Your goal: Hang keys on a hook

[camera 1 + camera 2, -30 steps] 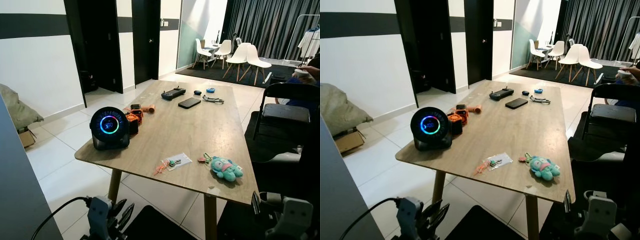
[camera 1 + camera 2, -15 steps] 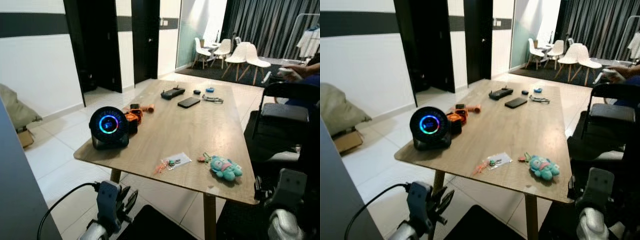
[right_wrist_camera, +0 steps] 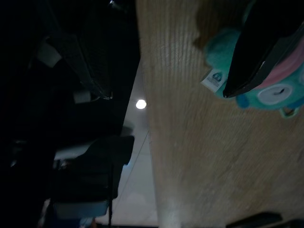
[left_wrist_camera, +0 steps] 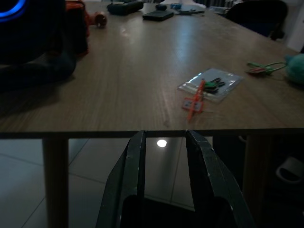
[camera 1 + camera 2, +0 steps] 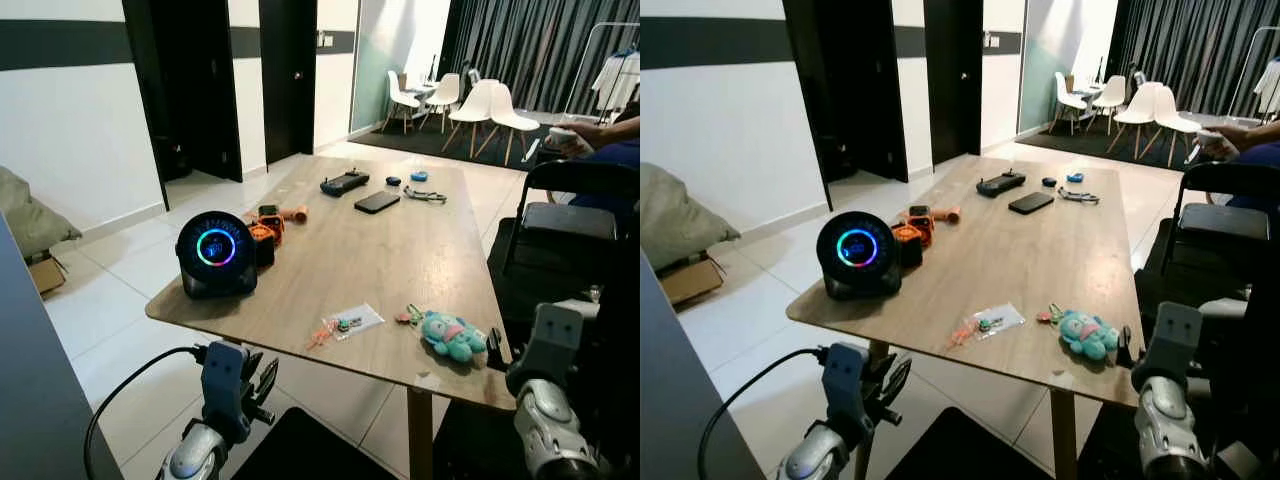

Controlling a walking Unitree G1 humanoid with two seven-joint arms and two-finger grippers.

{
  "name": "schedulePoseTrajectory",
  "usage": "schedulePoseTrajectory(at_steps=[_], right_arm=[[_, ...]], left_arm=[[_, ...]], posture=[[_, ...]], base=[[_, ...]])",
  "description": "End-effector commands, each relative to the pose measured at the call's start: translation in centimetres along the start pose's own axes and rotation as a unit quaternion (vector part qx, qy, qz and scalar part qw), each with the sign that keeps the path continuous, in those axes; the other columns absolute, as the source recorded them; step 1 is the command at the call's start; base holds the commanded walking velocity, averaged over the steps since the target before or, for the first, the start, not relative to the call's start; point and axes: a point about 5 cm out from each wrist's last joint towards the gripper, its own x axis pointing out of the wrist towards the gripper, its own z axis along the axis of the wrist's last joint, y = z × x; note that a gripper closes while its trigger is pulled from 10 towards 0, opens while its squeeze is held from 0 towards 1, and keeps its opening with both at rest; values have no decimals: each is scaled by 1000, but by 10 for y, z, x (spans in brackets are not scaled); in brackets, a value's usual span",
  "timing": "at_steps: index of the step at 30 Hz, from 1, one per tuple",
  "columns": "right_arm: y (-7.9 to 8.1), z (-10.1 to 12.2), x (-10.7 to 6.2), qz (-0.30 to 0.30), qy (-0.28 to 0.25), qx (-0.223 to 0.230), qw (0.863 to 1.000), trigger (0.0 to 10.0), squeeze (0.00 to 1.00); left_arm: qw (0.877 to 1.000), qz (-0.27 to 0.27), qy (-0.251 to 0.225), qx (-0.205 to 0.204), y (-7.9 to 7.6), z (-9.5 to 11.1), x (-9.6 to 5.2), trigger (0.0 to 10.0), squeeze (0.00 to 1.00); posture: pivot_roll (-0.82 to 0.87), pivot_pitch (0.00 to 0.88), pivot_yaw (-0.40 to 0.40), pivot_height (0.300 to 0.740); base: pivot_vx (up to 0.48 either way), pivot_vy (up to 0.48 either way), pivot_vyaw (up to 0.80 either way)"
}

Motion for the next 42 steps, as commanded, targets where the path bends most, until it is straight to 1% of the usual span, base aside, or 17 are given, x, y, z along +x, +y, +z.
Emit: schedulePoseTrajectory(at_steps=[1,2,3,4,8,12,14,15,17,19,22,23,31,35,37,40,42], right_arm=[[2,4,2,6,-10,1,1000,10000,655],[2,4,2,6,-10,1,1000,10000,655],[3,4,3,7,-6,-1,1000,10000,59],[3,2,4,6,2,-4,1000,10000,0],[6,-7,3,5,35,-17,999,10000,0],[23,-14,0,42,45,-17,998,10000,0],[27,-14,-1,49,45,-16,998,10000,0],[40,-18,-4,78,48,-13,996,10000,0],[51,-22,-8,102,51,-11,993,10000,0],[51,-22,-8,102,51,-11,993,10000,0],[71,-27,-15,144,55,-4,988,10000,0],[71,-27,-15,144,55,-4,988,10000,0],[109,-25,-28,216,42,15,975,10000,0],[111,-24,-29,221,39,17,974,10000,0],[117,-18,-31,250,23,38,967,10000,0],[118,-16,-32,263,16,52,963,10000,0],[112,-13,-29,264,11,64,962,10000,0]], left_arm=[[1000,2,2,-7,-4,0,2,10000,0],[1000,2,2,-7,-4,0,2,10000,0],[1000,1,3,-7,-4,0,2,10000,0],[1000,1,3,-7,-5,0,2,10000,0],[1000,-1,6,-5,-6,0,3,10000,0],[1000,1,9,0,-5,0,4,10000,0],[1000,2,9,0,-5,1,4,10000,0],[1000,3,11,1,-5,0,4,10000,0],[1000,3,12,1,-5,0,4,10000,0],[1000,3,12,1,-5,0,4,10000,0],[1000,3,14,1,-5,0,4,10000,0],[1000,3,14,1,-5,0,4,10000,0],[1000,4,15,1,-5,-1,5,10000,0],[1000,4,15,1,-5,0,5,10000,0],[1000,-8,6,-9,-8,1,4,10000,0],[1000,-16,2,-14,-10,2,4,10000,0],[999,-34,-5,-21,-15,3,3,10000,0]], posture=[[-5,12,-5,740],[-5,12,-5,740],[-4,15,-5,740],[-4,15,-5,740],[-1,19,-4,740],[4,22,-5,740],[4,22,-5,740],[4,22,-4,740],[3,23,-3,740],[3,23,-3,740],[1,23,-4,740],[1,23,-4,740],[-4,24,-5,740],[-4,24,-5,740],[-8,23,-7,740],[-8,25,-5,740],[-7,25,-5,740]], base=[[0,0,0],[0,0,0],[0,0,0],[0,0,0],[0,0,0],[0,0,0],[0,0,0],[0,0,0],[0,0,0],[0,0,0],[0,0,0],[0,0,0],[0,0,0],[0,0,0],[0,0,0],[0,0,0],[0,0,0]])
